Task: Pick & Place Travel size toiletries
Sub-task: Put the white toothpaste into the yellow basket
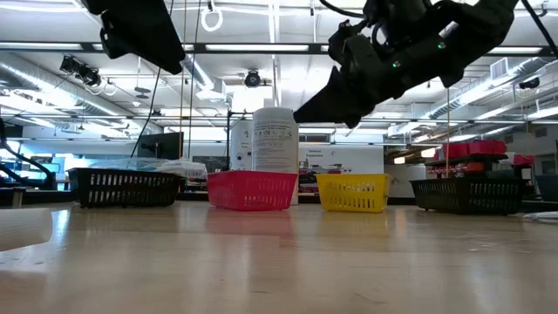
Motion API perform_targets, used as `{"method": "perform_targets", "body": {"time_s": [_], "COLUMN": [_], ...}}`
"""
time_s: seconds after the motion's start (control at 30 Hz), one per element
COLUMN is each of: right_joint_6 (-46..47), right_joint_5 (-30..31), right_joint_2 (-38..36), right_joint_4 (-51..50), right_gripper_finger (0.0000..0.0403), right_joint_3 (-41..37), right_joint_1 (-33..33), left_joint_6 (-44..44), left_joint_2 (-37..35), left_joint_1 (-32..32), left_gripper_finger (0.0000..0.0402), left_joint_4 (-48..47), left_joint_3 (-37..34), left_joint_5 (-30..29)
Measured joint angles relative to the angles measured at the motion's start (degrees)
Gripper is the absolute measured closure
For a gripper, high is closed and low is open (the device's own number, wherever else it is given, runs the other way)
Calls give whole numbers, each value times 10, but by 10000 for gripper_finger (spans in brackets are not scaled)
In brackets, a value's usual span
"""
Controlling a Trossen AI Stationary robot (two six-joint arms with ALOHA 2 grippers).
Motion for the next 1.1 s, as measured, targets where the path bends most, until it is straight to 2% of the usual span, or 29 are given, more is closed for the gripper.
{"method": "perform_targets", "body": {"time_s": [0.2, 0.43, 0.6, 0.73, 0.9, 1.1], "right_joint_6": [-2, -35, -35, -27, -13, -13], "right_joint_5": [0, -17, -55, -84, -118, -117], "right_joint_2": [0, 0, 0, 0, 0, 0], "right_joint_4": [58, 58, 64, 67, 71, 75], "right_gripper_finger": [353, 353, 353, 353, 353, 353], "right_joint_3": [0, 0, 0, 0, 0, 0], "right_joint_1": [0, 0, 0, 1, 16, 54], "left_joint_6": [-41, -85, -111, -107, -93, -93], "left_joint_2": [0, 0, 1, 34, 110, 170], "left_joint_1": [-12, -41, -71, -93, -108, -123], "left_gripper_finger": [279, 279, 279, 271, 241, 199], "left_joint_4": [0, 0, 0, 14, 93, 182], "left_joint_3": [0, 0, 0, 0, -1, 0], "left_joint_5": [1, 10, 29, 37, 52, 84]}}
